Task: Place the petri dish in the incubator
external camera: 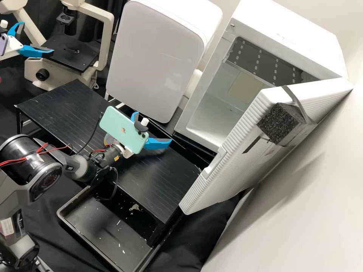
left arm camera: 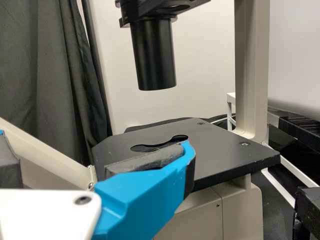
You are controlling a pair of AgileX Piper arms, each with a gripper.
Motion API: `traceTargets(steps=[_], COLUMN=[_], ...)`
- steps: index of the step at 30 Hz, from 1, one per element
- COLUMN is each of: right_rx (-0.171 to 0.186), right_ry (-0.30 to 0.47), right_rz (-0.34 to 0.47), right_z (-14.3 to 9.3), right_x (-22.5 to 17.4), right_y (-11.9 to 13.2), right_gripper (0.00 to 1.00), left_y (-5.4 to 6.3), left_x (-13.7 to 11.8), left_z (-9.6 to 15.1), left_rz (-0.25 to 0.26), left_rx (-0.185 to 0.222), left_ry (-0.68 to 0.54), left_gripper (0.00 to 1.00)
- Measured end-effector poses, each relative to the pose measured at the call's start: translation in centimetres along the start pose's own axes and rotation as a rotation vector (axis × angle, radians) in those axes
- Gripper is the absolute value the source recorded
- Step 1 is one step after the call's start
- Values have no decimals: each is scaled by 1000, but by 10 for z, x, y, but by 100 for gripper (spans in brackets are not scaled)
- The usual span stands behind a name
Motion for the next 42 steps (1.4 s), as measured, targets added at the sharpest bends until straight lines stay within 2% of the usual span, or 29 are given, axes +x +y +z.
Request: traceTargets(steps=[10, 14, 18, 22, 27, 30, 39, 42], right_rx=[0, 0, -7, -32, -32, -30, -74, -64], right_ry=[-2, -7, 23, 84, 130, 143, 93, 69], right_rz=[-2, -7, 32, 99, 147, 160, 67, 77], right_z=[1, 3, 1, -5, -11, -11, 1, 5], right_x=[-1, -14, -30, -47, -67, -81, -110, -117], right_y=[-1, -3, 0, 7, 12, 6, -21, -21], right_gripper=[100, 100, 100, 100, 100, 100, 100, 100], left_y=[0, 0, 0, 0, 0, 0, 0, 0], left_x=[0, 0, 0, 0, 0, 0, 0, 0], left_z=[0, 0, 0, 0, 0, 0, 0, 0], left_rz=[0, 0, 0, 0, 0, 0, 0, 0], left_rx=[0, 0, 0, 0, 0, 0, 0, 0], left_ry=[0, 0, 0, 0, 0, 0, 0, 0], left_gripper=[100, 100, 100, 100, 100, 100, 100, 100])
